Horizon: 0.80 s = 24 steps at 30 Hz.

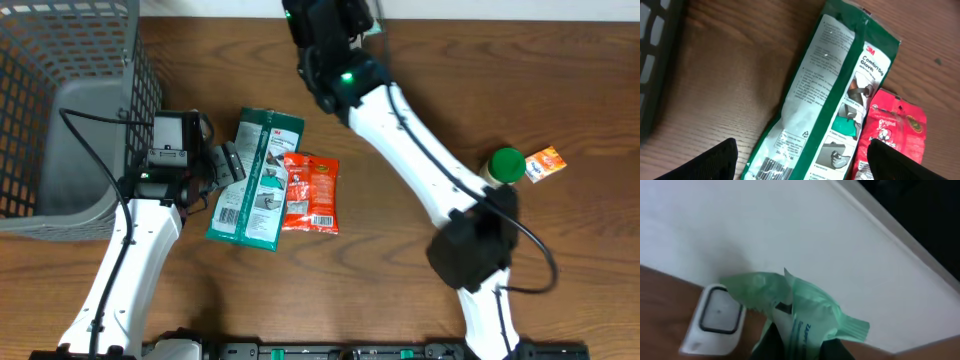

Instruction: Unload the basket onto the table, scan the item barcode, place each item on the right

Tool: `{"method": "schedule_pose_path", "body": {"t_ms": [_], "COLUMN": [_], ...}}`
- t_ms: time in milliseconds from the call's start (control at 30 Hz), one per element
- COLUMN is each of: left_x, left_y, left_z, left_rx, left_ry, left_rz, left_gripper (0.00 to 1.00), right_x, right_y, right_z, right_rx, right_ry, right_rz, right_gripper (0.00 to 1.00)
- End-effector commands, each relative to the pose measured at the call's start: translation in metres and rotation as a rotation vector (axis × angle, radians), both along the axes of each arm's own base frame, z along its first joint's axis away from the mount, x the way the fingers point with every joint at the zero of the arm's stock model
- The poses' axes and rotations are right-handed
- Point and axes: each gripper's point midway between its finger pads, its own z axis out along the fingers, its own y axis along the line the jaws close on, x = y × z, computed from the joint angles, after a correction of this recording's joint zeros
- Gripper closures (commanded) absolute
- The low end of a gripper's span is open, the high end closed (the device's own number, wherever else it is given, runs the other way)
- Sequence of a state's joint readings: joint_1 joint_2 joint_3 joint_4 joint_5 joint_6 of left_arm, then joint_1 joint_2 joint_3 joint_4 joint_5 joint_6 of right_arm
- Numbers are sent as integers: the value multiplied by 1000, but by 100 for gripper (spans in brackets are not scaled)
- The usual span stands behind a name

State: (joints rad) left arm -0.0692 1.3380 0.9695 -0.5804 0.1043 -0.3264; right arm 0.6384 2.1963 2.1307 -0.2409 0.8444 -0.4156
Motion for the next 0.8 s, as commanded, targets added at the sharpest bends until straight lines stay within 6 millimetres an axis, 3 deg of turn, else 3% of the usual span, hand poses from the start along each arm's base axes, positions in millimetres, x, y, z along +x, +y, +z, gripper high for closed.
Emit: {"method": "schedule_pose_path", "body": {"t_ms": [0, 233, 433, 567, 767], "left_x": [4, 4, 4, 4, 4], "left_y": [2, 2, 2, 2, 2], "left_z": [6, 6, 6, 6, 6], "left_rx": [5, 5, 5, 5, 5], "left_ry": [-15, -15, -15, -15, -15], "left_rz": [14, 14, 14, 14, 14], "left_gripper": [17, 17, 17, 17, 17], "right_x": [17, 61, 85, 95, 99], "right_y": [-3, 15, 11, 5, 14], "right_z": [-6, -51, -86, -99, -99], "right_rx": [-172, -182, -238, -174, -163], "right_ry": [-44, -205, -282, -287, -297], "right_rz": [-56, -19, 29, 59, 126], "right_gripper": [99, 99, 99, 99, 99]}}
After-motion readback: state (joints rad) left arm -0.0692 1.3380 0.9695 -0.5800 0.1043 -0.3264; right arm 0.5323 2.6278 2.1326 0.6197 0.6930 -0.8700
